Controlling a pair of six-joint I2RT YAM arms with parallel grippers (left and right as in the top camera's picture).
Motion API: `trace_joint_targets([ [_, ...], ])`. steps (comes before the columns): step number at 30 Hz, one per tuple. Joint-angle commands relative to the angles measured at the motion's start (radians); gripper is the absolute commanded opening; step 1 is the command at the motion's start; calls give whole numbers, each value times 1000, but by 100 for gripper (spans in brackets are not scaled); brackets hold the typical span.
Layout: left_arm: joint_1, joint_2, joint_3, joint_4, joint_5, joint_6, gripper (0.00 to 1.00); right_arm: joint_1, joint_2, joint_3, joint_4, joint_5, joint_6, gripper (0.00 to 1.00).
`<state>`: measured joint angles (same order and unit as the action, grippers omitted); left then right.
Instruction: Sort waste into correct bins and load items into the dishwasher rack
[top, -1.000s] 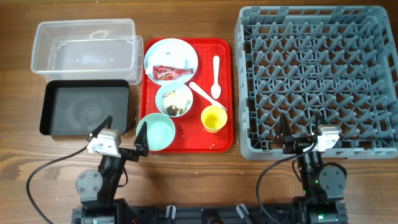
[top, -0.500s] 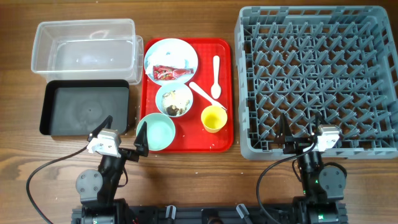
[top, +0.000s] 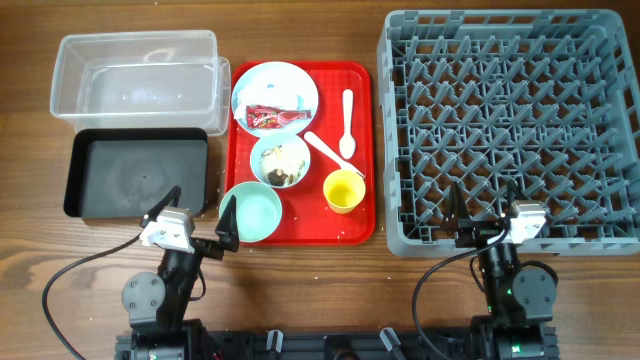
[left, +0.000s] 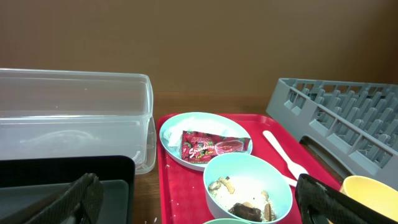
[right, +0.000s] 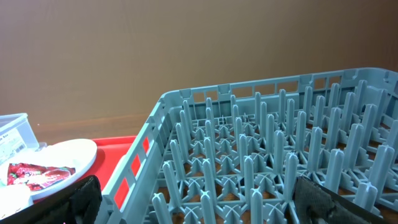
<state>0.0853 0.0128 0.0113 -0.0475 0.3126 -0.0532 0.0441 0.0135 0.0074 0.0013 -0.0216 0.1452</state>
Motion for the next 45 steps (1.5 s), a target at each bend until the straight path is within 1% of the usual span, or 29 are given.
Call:
trace_joint_targets([
  [1, -3, -10, -5, -2, 5, 16, 100, -4, -6, -2, 4, -9, 14, 100],
  [4, -3, -10, -5, -2, -2, 16, 100, -4, -6, -2, 4, -29, 34, 100],
  [7, -3, -10, -5, -1, -3, 16, 100, -4, -6, -2, 10, -31, 131, 100],
  [9, -3, -10, -5, 0, -2, 16, 100, -4, -6, -2, 14, -31, 144, 100],
  [13, -3, -10, -5, 19, 2, 16, 100, -4, -6, -2, 22, -31, 143, 100],
  [15, -3, -10, -5, 55, 14, 12, 100, -4, -6, -2, 45, -31, 142, 100],
  [19, -3, -10, -3, 124, 16, -45, 100, -4, -6, -2, 127, -45, 113, 100],
  [23, -3, -9, 16, 130, 21, -87, 100, -4, -6, 11, 164, -93, 70, 100],
  [28, -3, 6, 66, 129, 36, -89, 100, -4, -6, 55, 168, -93, 12, 100],
  [30, -3, 20, 89, 128, 40, -89, 100, -4, -4, 72, 170, -92, 11, 100],
  [33, -3, 59, 141, 117, 66, -89, 100, -4, 13, 97, 183, -92, 4, 100],
  [38, -3, 162, 240, 105, 89, -89, 100, -4, 78, 159, 211, -92, -78, 100],
  [43, -3, 312, 360, 82, 114, -85, 100, -4, 210, 259, 212, -114, -148, 100],
  [45, -3, 390, 417, 65, 135, -85, 100, -4, 288, 313, 212, -131, -150, 100],
])
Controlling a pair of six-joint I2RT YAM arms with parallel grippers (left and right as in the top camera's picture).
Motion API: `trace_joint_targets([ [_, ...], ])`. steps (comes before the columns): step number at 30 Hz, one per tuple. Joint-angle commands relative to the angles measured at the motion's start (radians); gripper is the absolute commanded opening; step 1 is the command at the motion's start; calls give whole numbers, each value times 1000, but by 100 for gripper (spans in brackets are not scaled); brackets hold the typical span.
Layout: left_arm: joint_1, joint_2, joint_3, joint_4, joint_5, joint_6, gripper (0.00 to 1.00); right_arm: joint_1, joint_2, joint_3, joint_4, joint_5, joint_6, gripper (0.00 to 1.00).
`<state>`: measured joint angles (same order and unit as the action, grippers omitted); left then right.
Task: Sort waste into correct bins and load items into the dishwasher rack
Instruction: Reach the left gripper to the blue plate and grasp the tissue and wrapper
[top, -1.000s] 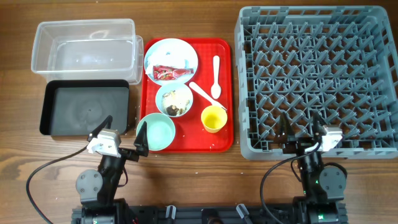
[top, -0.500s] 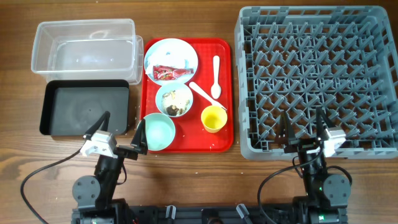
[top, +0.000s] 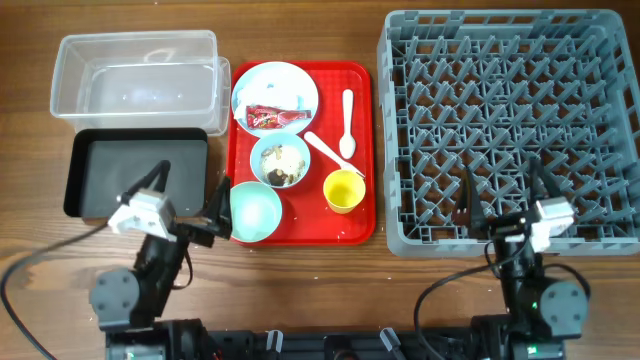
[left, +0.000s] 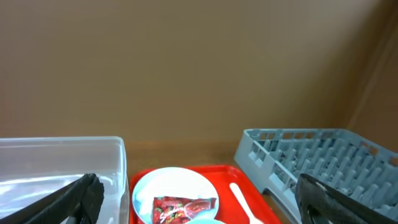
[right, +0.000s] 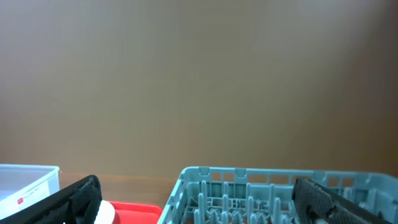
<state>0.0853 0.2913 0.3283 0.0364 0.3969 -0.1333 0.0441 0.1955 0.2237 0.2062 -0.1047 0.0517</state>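
The red tray (top: 362, 100) holds a white plate (top: 285, 85) with a red snack wrapper (top: 275, 117), a bowl of food scraps (top: 281, 161), an empty teal bowl (top: 255, 212), a yellow cup (top: 343, 190) and two white spoons (top: 347, 120). The grey dishwasher rack (top: 510, 120) stands on the right. My left gripper (top: 188, 192) is open, raised by the tray's front left corner beside the teal bowl. The open right gripper (top: 500, 190) hovers over the rack's front edge. The left wrist view shows the plate (left: 177, 186), the wrapper (left: 185, 208) and the rack (left: 323, 168).
A clear plastic bin (top: 135, 75) sits at the back left, with a black bin (top: 135, 175) in front of it. The right wrist view shows the rack's far rim (right: 280, 180) and a corner of the clear bin (right: 25, 183). A brown wall stands behind the table.
Both grippers have risen and stayed open. The left one now sits further left over the black bin's edge. The right one has shifted right, over the rack's front. Nothing on the tray has moved.
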Motion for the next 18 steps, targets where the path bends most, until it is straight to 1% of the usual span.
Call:
trace_joint_targets([
  [1, -3, 152, 132, -34, 57, -5, 100, -4, 135, 118, 7, -57, -56, 100],
  [6, -3, 389, 348, -190, 60, 0, 100, -4, 336, 257, -1, -153, -55, 100],
  [8, -3, 474, 433, -249, 60, -1, 100, -4, 400, 309, -27, -190, -55, 100],
  [11, -3, 635, 606, -378, 64, 8, 100, -4, 500, 405, -96, -234, -51, 100],
  [12, -5, 684, 661, -422, 79, 34, 100, -4, 529, 437, -121, -238, -48, 99],
  [14, -27, 830, 832, -565, 89, 103, 100, -4, 603, 542, -227, -238, -49, 100],
  [15, -35, 868, 876, -600, 89, 114, 100, -4, 627, 578, -266, -238, -49, 100],
  [18, -74, 1053, 1098, -784, 85, 176, 100, -4, 699, 698, -404, -238, -49, 100],
])
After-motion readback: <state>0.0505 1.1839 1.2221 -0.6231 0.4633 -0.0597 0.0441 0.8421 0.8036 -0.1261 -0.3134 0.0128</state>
